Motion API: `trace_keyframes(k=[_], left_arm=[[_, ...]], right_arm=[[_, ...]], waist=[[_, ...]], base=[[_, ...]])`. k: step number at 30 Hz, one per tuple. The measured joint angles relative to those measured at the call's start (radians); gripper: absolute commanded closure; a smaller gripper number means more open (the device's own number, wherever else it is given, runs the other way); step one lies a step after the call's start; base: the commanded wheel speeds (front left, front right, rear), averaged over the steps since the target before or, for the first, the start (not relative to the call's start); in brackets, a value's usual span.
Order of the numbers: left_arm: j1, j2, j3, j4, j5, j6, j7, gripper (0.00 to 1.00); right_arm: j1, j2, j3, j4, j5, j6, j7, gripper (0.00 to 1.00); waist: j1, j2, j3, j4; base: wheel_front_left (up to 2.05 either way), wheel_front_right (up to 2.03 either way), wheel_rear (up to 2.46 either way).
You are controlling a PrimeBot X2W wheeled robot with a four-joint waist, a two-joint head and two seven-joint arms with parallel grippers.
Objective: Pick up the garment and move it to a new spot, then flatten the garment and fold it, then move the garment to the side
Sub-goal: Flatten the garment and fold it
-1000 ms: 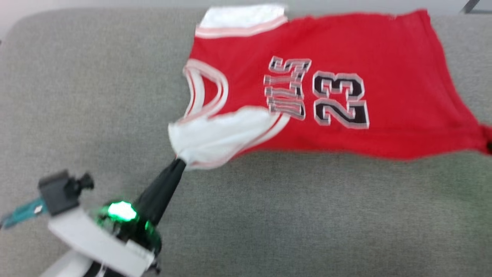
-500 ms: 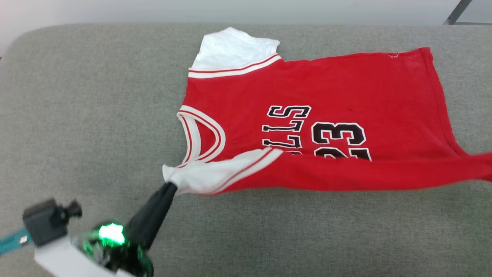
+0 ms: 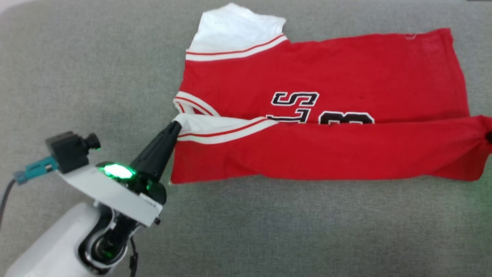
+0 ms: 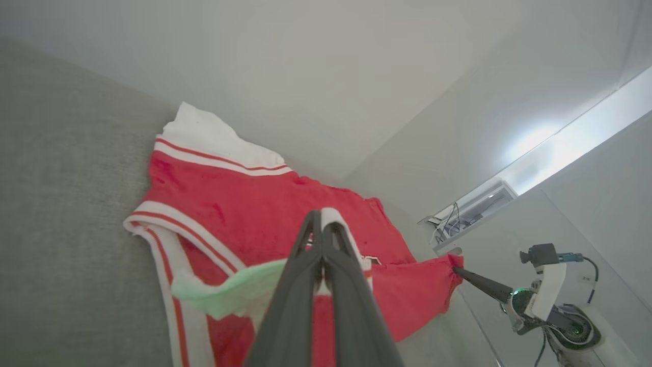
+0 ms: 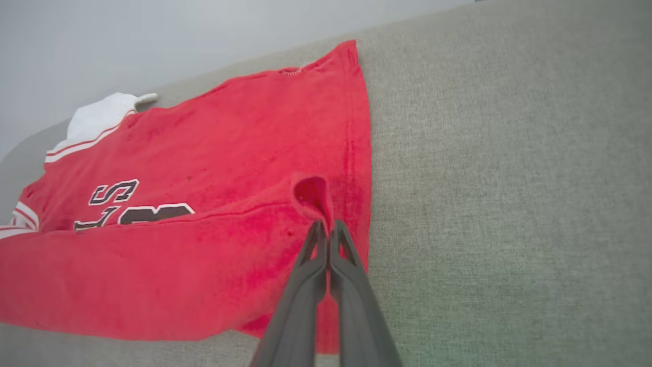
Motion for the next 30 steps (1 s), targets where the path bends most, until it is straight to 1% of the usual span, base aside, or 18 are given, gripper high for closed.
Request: trace_keyframes(k=[4,7,12,15,19,23,24,25,26,27,28,29,30], left_arm=[[-0.028,-0.032,-0.035,0.111,0.036,0.000,-0.008,1.00],[-0.043,-0.044,-0.067,0.187,0.070,0.000,-0.012,1.00],[-0.076,-0.069,-0.044,0.281,0.089,0.000,-0.013,1.00],[-0.092,-0.084,-0.029,0.315,0.121,0.000,-0.016,1.00],[-0.118,-0.078,-0.103,0.391,0.174,0.000,-0.016,1.00],[-0.154,-0.085,-0.162,0.471,0.196,-0.001,-0.018,1.00],[-0.160,-0.088,-0.171,0.483,0.195,-0.001,-0.018,0.96],[-0.163,-0.090,-0.178,0.492,0.192,-0.002,-0.018,0.84],[-0.168,-0.090,-0.185,0.500,0.191,-0.002,-0.020,0.75],[-0.172,-0.089,-0.191,0.507,0.188,-0.002,-0.019,0.55],[-0.175,-0.088,-0.193,0.511,0.183,-0.002,-0.019,0.20],[-0.176,-0.085,-0.196,0.513,0.176,-0.002,-0.019,0.00],[-0.177,-0.077,-0.201,0.513,0.169,-0.001,-0.017,0.00]], right_arm=[[-0.004,0.004,0.016,0.053,0.000,0.000,-0.036,1.00],[-0.007,0.004,0.043,0.088,-0.002,0.000,-0.064,1.00],[-0.034,-0.002,0.098,0.156,-0.019,0.000,-0.104,1.00],[-0.055,-0.004,0.121,0.190,-0.022,0.000,-0.131,1.00],[-0.078,-0.006,0.156,0.235,-0.023,0.000,-0.158,1.00],[-0.094,-0.008,0.188,0.274,-0.023,0.000,-0.185,1.00],[-0.096,-0.010,0.197,0.283,-0.023,0.000,-0.192,1.00],[-0.099,-0.010,0.203,0.293,-0.023,0.000,-0.198,1.00],[-0.101,-0.011,0.210,0.301,-0.023,0.000,-0.204,1.00],[-0.103,-0.013,0.217,0.310,-0.023,0.000,-0.210,1.00],[-0.103,-0.015,0.226,0.317,-0.023,0.000,-0.218,1.00],[-0.103,-0.017,0.234,0.324,-0.023,0.000,-0.224,1.00],[-0.103,-0.020,0.244,0.330,-0.023,0.000,-0.227,0.96]], waist=[[0.0000,0.0000,0.025,0.003],[0.0000,0.0000,0.040,0.003],[0.0000,0.0000,0.056,-0.010],[0.0001,0.0000,0.063,-0.017],[0.0000,0.0000,0.065,-0.027],[0.0000,0.0000,0.058,-0.034],[0.0000,0.0000,0.055,-0.034],[0.0000,0.0000,0.051,-0.035],[0.0000,0.0000,0.047,-0.035],[0.0000,0.0000,0.042,-0.035],[0.0000,0.0000,0.036,-0.035],[0.0000,0.0000,0.031,-0.035],[0.0000,0.0000,0.024,-0.035]], base=[[0.00,0.00,0.00],[0.00,0.00,0.00],[0.00,0.00,0.00],[0.00,0.00,0.00],[0.00,0.00,0.00],[0.00,0.00,0.00],[0.00,0.00,0.00],[0.00,0.00,0.00],[0.00,0.00,0.00],[0.00,0.00,0.00],[0.00,0.00,0.00],[0.00,0.00,0.00],[0.00,0.00,0.00]])
